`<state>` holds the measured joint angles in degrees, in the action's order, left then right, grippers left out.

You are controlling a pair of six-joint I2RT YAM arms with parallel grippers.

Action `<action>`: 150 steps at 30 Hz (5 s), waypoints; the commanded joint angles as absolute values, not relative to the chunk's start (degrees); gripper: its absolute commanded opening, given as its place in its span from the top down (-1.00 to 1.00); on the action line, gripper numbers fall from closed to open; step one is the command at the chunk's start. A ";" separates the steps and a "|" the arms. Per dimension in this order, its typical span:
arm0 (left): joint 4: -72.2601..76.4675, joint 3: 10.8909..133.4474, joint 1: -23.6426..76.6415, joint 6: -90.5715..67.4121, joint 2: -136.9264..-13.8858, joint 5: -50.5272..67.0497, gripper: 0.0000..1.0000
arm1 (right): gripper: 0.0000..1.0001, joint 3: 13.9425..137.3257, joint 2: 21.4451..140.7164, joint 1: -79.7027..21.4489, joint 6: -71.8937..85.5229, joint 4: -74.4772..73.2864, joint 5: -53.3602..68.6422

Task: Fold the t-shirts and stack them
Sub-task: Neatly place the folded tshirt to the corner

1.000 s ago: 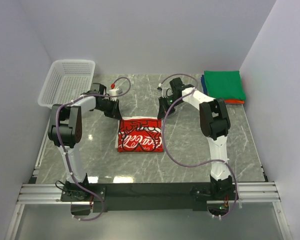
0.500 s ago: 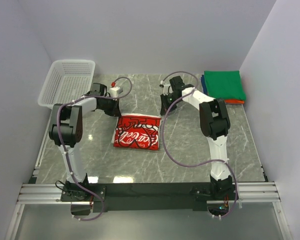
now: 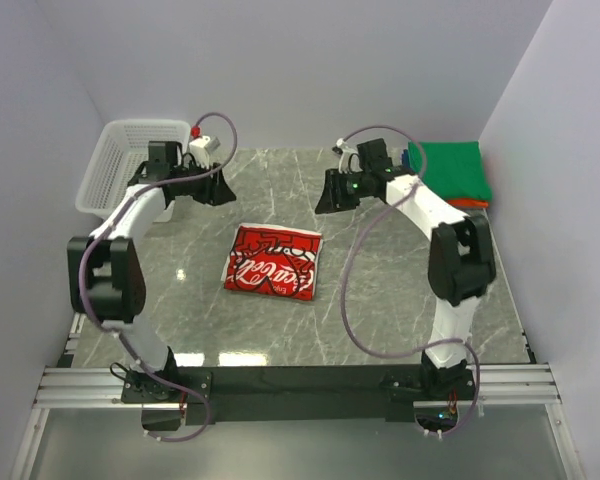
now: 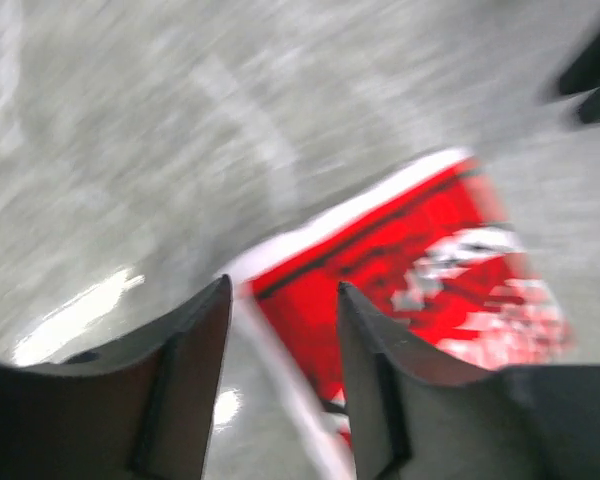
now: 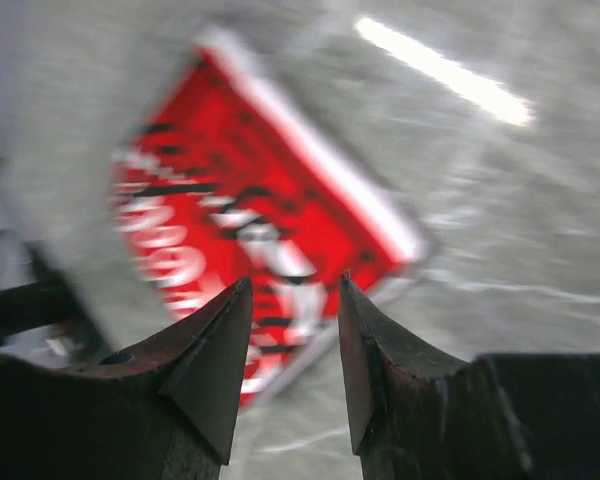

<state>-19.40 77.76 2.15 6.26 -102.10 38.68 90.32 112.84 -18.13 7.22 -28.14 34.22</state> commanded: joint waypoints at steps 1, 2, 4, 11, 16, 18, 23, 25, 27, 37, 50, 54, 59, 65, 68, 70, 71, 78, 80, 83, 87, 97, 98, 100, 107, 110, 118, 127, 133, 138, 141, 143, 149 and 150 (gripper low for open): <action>-23.11 76.48 3.16 1.60 -97.73 53.82 0.00 | 0.07 84.13 107.05 -20.47 16.84 -18.30 48.93; -21.03 74.90 3.34 0.63 -97.91 56.14 0.06 | 0.09 83.07 107.49 -21.00 18.18 -15.85 50.61; -16.11 68.95 4.65 -8.47 -98.17 56.59 0.10 | 0.12 79.73 109.15 -22.93 22.47 -12.24 54.13; 1.91 60.03 7.21 -22.05 -104.40 56.17 0.24 | 0.20 80.15 121.80 -24.61 32.60 -3.94 56.16; 9.21 61.61 6.86 -28.91 -114.68 53.44 0.33 | 0.24 87.00 130.15 -21.36 33.31 -8.95 48.19; 10.36 63.10 6.77 -31.01 -118.99 51.60 0.38 | 0.24 90.25 131.83 -18.90 33.49 -10.45 46.68; 12.12 70.48 5.98 -34.71 -124.10 50.79 0.41 | 0.27 102.62 136.14 -15.47 28.76 -17.83 43.24; 11.17 71.72 5.89 -32.27 -122.00 51.68 0.38 | 0.28 105.11 134.92 -15.03 27.52 -20.20 44.56; 8.27 71.63 5.80 -28.14 -116.65 53.77 0.31 | 0.29 101.62 128.89 -15.55 27.33 -18.03 47.10; 5.27 57.22 8.17 -27.86 -100.09 58.71 0.20 | 0.26 73.14 111.44 -23.81 37.52 3.06 55.01; 4.05 55.19 2.65 -27.43 -118.91 56.16 0.31 | 0.25 72.94 126.91 -20.31 35.88 -3.85 47.91; 0.19 54.76 2.11 -21.90 -113.75 56.25 0.29 | 0.26 75.15 122.89 -17.49 30.33 -9.66 45.78; -3.08 52.13 2.98 -18.54 -100.56 62.31 0.26 | 0.30 71.90 113.48 -21.25 27.68 -8.01 52.46; 2.10 46.59 6.06 -22.58 -98.34 64.77 0.32 | 0.32 66.80 109.33 -29.43 31.71 -0.97 55.63; 3.86 45.53 5.80 -23.99 -102.99 63.55 0.32 | 0.33 65.57 113.81 -30.24 34.62 1.93 55.73; 3.78 46.40 5.19 -23.73 -107.20 61.62 0.33 | 0.35 66.53 117.58 -28.92 33.67 0.45 54.59; 4.74 46.84 4.05 -24.08 -108.53 61.26 0.33 | 0.35 66.88 120.47 -27.44 33.66 -0.87 53.80; 3.79 49.13 2.73 -24.17 -113.38 60.82 0.35 | 0.39 69.34 124.10 -20.31 30.77 -7.81 48.79; 0.46 50.79 2.72 -20.77 -112.51 60.38 0.34 | 0.39 70.14 121.75 -19.25 28.32 -10.89 48.69; -8.16 53.95 2.81 -13.03 -107.51 58.37 0.28 | 0.40 68.48 114.57 -19.60 26.28 -11.34 51.58; -14.84 56.25 4.83 -2.31 -96.35 51.17 0.07 | 0.31 61.36 100.31 -18.29 26.80 -6.08 48.97; -9.68 50.89 28.72 32.49 -78.57 21.11 -0.09 | -0.19 56.43 90.70 -12.40 25.57 -8.17 36.83; -8.71 50.28 31.96 33.82 -78.92 19.88 -0.09 | -0.23 56.34 90.96 -12.22 26.10 -8.00 36.74; -4.94 49.40 34.97 37.42 -80.32 16.72 -0.10 | -0.32 55.90 91.40 -11.61 28.02 -7.39 37.18; 4.91 45.70 46.48 45.17 -86.47 12.22 -0.07 | -0.31 54.32 94.30 -10.02 37.44 -5.90 31.81; 8.69 46.05 48.25 45.79 -90.69 9.41 -0.04 | -0.29 52.65 94.74 -9.84 39.46 -3.43 32.43; 10.99 47.20 48.60 48.25 -97.38 9.22 -0.01 | -0.29 50.98 96.50 -9.76 43.06 -0.09 34.19; 5.20 53.67 46.06 39.85 -100.19 17.11 0.64 | -0.39 48.17 100.98 -9.58 48.85 7.45 36.82; 0.70 60.55 41.22 27.79 -102.39 24.52 0.95 | -0.46 45.36 103.62 -9.67 56.32 17.46 39.55; 0.61 61.52 40.78 27.07 -101.87 26.28 0.99 | -0.47 43.42 103.88 -9.67 61.95 24.15 38.06; 0.26 62.75 40.69 27.07 -102.39 26.02 0.99 | -0.48 44.81 105.38 -10.02 63.72 24.70 37.27; 0.18 63.98 40.61 26.72 -102.65 26.10 0.99 | -0.49 45.70 106.70 -10.55 65.03 24.61 37.09; 0.18 67.67 40.52 25.67 -104.50 26.63 0.99 | -0.49 44.91 108.45 -14.15 72.24 30.40 32.79; 0.18 67.94 40.43 25.58 -104.85 26.72 0.99 | -0.49 45.43 108.72 -14.50 72.94 30.93 32.44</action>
